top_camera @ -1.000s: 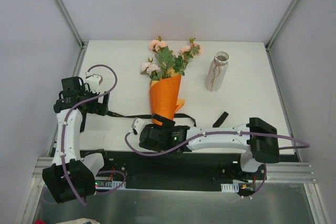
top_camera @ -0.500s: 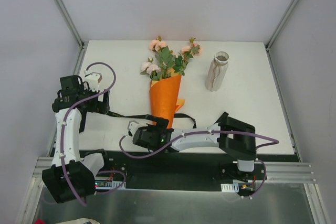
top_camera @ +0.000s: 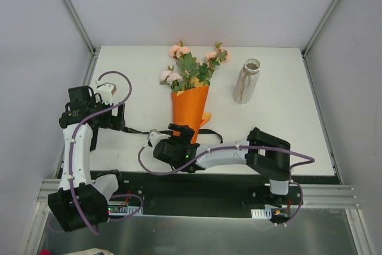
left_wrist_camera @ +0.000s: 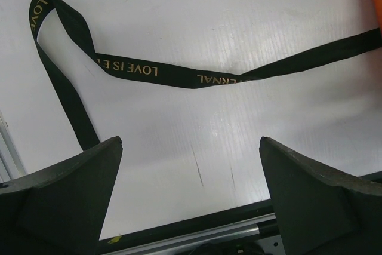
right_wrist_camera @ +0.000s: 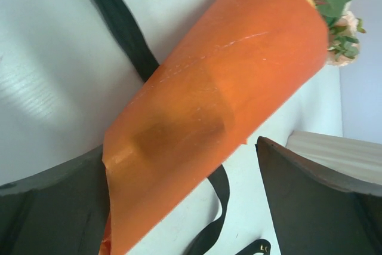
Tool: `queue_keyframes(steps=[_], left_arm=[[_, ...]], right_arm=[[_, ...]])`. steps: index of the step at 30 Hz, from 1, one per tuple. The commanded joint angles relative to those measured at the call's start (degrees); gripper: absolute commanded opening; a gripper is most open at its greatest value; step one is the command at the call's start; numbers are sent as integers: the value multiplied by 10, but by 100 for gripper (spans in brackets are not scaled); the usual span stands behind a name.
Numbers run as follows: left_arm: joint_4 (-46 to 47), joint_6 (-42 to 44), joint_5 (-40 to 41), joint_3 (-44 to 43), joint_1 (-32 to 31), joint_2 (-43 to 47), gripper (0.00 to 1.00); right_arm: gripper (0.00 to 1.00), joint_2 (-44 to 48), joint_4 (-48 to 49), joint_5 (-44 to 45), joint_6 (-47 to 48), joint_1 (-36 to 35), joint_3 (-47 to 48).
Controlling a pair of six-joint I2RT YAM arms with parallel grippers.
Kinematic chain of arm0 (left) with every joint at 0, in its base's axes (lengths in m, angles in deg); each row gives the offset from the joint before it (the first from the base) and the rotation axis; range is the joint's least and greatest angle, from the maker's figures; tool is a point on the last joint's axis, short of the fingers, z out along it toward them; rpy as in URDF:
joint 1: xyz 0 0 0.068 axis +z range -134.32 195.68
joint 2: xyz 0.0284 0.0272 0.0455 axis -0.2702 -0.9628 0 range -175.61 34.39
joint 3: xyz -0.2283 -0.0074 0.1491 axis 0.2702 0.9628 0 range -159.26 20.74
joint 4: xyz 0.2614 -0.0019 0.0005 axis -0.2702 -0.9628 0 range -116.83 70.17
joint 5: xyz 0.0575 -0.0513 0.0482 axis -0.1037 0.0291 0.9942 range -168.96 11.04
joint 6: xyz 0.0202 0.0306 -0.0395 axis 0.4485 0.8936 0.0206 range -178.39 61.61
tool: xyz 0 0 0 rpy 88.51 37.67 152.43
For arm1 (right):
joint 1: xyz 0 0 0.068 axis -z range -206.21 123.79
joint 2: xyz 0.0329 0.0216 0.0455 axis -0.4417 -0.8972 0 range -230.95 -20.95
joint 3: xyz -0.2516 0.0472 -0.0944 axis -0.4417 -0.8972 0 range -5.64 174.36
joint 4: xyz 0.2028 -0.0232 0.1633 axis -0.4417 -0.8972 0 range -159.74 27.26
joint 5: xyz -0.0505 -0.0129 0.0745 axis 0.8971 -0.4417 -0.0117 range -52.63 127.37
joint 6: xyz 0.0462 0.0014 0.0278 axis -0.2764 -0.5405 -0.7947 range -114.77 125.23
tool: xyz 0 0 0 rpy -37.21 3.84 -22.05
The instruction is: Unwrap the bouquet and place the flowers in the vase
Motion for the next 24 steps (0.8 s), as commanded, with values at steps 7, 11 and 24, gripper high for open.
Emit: queue_keyframes(steps=[7, 11, 24], left_arm=[[-9, -11, -19, -22, -4, 13, 99], [-11, -8, -18, -27, -4, 14, 99], [-24, -8, -25, -52, -4, 8, 99]], right_arm=[[96, 145, 186, 152, 28, -29, -46], [96, 167, 221, 208, 34, -36, -77], [96, 276, 58, 190, -167, -75, -133]])
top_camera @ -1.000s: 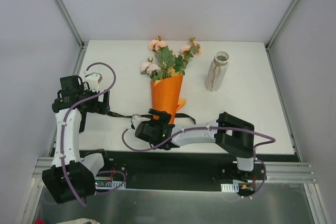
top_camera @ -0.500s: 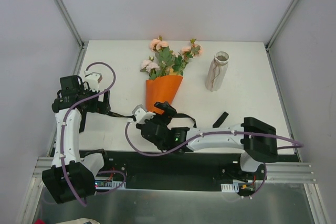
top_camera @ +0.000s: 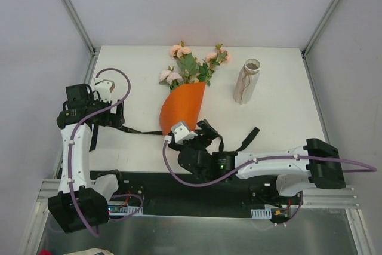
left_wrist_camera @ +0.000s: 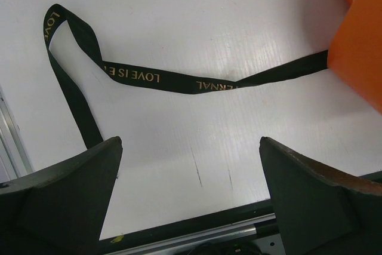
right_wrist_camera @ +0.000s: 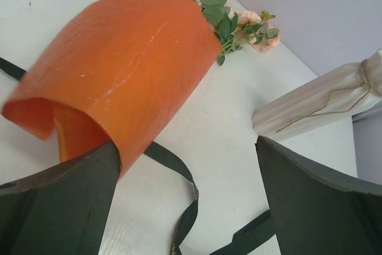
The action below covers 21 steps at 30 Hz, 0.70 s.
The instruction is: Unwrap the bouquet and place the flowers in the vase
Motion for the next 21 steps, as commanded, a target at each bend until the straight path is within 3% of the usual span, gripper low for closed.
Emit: queue_keyframes(steps=[1, 7, 13, 21], left_arm=[[-13, -2, -18, -32, -4, 1, 99], [-22, 2, -17, -40, -4, 1, 99], [-26, 8, -18, -39, -4, 7, 99], [-42, 17, -25, -59, -4, 13, 99]], right_arm=[[96, 6, -80, -23, -112, -7, 9], [96, -79, -85, -51, -94, -6, 47], [96, -119, 6, -4, -26, 21, 96], [96, 3, 49, 77, 21, 96, 42]])
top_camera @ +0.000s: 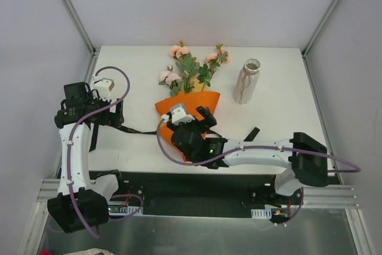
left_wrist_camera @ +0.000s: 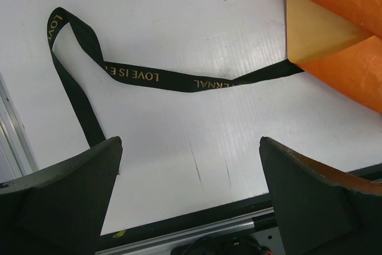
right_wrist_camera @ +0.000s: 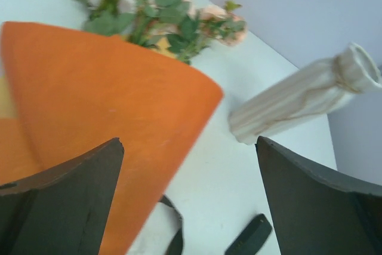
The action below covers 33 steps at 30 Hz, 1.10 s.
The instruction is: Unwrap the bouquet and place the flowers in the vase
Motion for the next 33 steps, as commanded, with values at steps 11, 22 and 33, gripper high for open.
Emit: queue_keyframes(steps=[11, 22, 33], left_arm=[[-39, -12, -38, -73, -45, -2, 99], [-40, 0, -23, -61, -46, 5, 99], [-40, 9, -29, -47, -46, 10, 99]], right_arm=[[96, 132, -171, -145, -111, -57, 9], [87, -53, -230, -115, -157, -59, 81], [96, -130, -253, -7, -104, 5, 115]])
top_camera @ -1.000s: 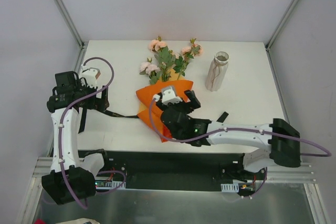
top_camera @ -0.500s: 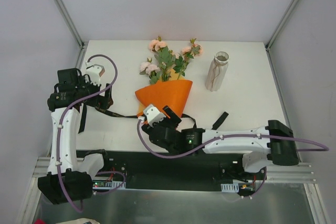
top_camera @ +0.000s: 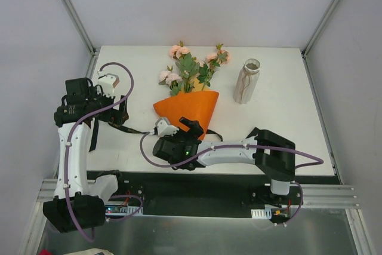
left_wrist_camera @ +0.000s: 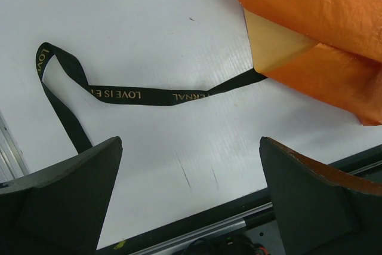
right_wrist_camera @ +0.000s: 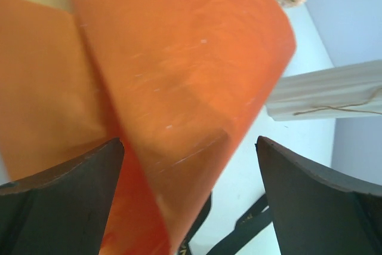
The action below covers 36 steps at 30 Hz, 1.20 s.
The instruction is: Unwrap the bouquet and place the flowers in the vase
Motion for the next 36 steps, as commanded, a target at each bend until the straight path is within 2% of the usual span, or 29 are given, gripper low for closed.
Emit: queue_keyframes(steps=[1, 7, 12, 14, 16, 17, 19, 20, 21, 23, 24, 30, 36], left_arm=[[-10, 11, -6, 5, -2, 7, 99], [-10, 11, -11, 3, -2, 3, 99], [-10, 14, -16, -2, -3, 2, 99], [-11, 12, -15, -7, -7, -3, 99], [-12, 10, -5, -12, -25, -7, 99], [-12, 10, 4, -15, -38, -9, 99], [-11, 7, 34, -22, -81, -17, 99], [-12, 5, 38, -25, -93, -20, 99], [-12, 1, 41, -30, -112, -25, 99], [-10, -8, 36, -46, -113, -43, 99], [-11, -12, 35, -51, -135, -52, 99], [-9, -24, 73, -103, -233, -117, 99], [-8, -40, 89, -199, -343, -206, 99]], right_arm=[[96, 2, -8, 76, 29, 27, 17], [96, -6, 9, 133, 46, 40, 17], [96, 53, 8, 184, 19, 38, 4], [96, 83, -14, 203, -19, 38, 2], [96, 100, -112, 223, -76, 37, 10], [96, 113, -157, 229, -170, 37, 22], [96, 124, -312, 248, -270, 38, 32], [96, 124, -382, 254, -408, 38, 42], [96, 118, -558, 258, -515, 39, 65], [96, 86, -759, 268, -746, 43, 87], [96, 86, -797, 265, -743, 44, 69], [96, 199, -797, 214, -793, 37, -3], [96, 369, -797, 240, -784, 42, 30]])
